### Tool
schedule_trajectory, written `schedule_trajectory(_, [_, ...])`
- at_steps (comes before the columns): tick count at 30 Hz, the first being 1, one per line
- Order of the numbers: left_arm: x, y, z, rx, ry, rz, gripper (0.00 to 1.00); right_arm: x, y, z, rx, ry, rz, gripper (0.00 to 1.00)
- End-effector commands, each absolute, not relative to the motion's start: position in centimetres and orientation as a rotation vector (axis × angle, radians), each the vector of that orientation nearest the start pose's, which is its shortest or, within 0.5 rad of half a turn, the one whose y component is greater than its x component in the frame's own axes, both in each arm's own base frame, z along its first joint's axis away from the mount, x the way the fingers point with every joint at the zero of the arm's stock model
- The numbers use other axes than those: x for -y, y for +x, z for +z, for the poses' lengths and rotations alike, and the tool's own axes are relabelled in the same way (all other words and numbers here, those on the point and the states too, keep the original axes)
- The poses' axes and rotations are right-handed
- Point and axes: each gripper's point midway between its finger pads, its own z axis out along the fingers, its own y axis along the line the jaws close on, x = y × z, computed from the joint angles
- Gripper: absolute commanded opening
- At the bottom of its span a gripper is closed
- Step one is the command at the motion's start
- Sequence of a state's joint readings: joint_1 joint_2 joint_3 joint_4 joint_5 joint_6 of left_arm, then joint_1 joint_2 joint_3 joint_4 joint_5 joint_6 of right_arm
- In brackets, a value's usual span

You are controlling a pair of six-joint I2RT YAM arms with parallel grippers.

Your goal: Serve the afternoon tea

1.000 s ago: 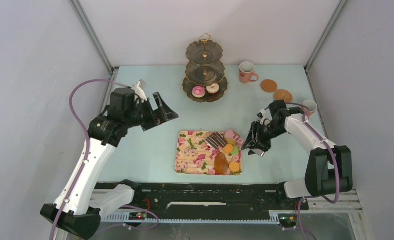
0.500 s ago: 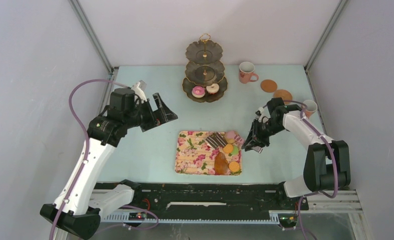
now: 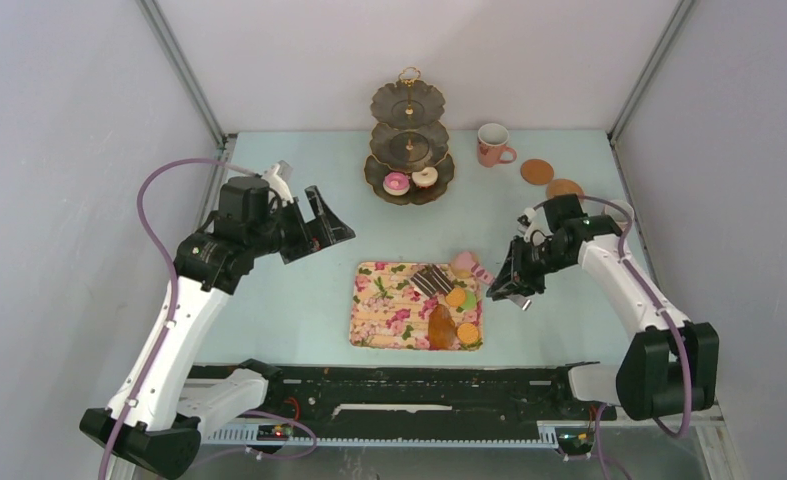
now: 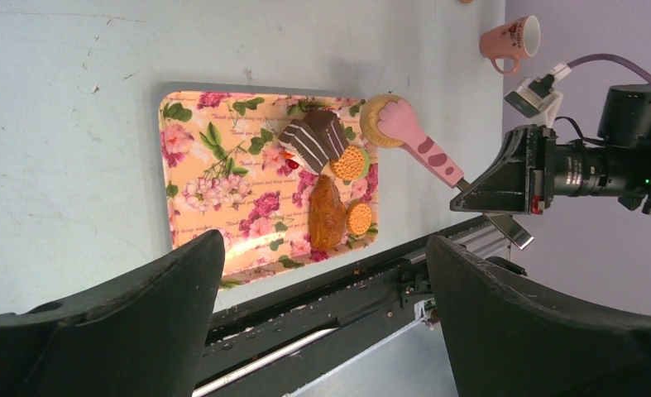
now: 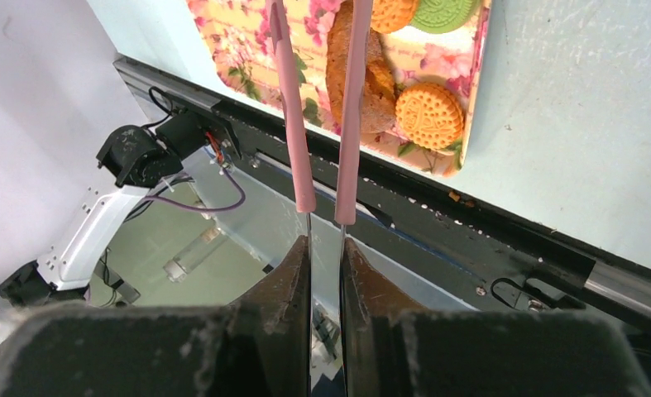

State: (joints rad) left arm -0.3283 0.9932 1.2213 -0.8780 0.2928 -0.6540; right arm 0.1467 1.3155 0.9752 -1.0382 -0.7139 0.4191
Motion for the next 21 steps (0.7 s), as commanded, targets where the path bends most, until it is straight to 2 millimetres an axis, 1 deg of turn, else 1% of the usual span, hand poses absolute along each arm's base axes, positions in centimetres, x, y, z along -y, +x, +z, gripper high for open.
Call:
schedule_trajectory(1, [15.4, 22.8, 29.9, -2.253, -0.182, -0.850, 0.98, -16.0, 19.4, 17.0, -2.824, 0.257, 1.181, 0.07])
schedule_trajectory(3, [15.4, 22.8, 29.9, -2.254, -0.184, -0.853, 0.98, -16.5, 20.9, 18.1, -2.764, 0.261, 1.221, 0.07])
schedule_trajectory(4, [15.5, 22.8, 29.9, -2.255, -0.184, -0.854, 0.98, -16.8, 21.9, 19.1, -2.728, 0.254, 1.236, 0.07])
schedule_trajectory(8, [15.6, 22.9, 29.9, -2.256, -0.182, -0.860, 0.98, -17.5, 26.6, 22.4, -2.625, 0.241, 1.243, 0.07])
schedule_trajectory(11, [15.7, 23.2, 29.9, -2.265, -0.171, -0.856, 0.98, -17.8, 30.2, 24.2, -2.580, 0.225, 1.233, 0.07])
schedule_trajectory(15, [15.9, 23.8, 29.9, -2.275, -0.146, -0.844, 0.98, -18.2, 34.7, 25.1, -2.588, 0.207, 1.210, 0.08])
schedule_trajectory(18, [15.6, 24.2, 29.8, -2.287, -0.116, -0.803, 0.98, -18.6, 38.2, 25.9, -2.575, 0.200, 1.204, 0.08])
schedule_trajectory(19, [15.5, 24.3, 29.8, -2.292, -0.106, -0.786, 0.98, -18.9, 39.0, 26.1, -2.567, 0.205, 1.215, 0.08])
schedule_trajectory(21, [15.2, 24.6, 29.8, -2.302, -0.081, -0.751, 0.98, -19.4, 40.7, 25.9, -2.568, 0.223, 1.246, 0.08])
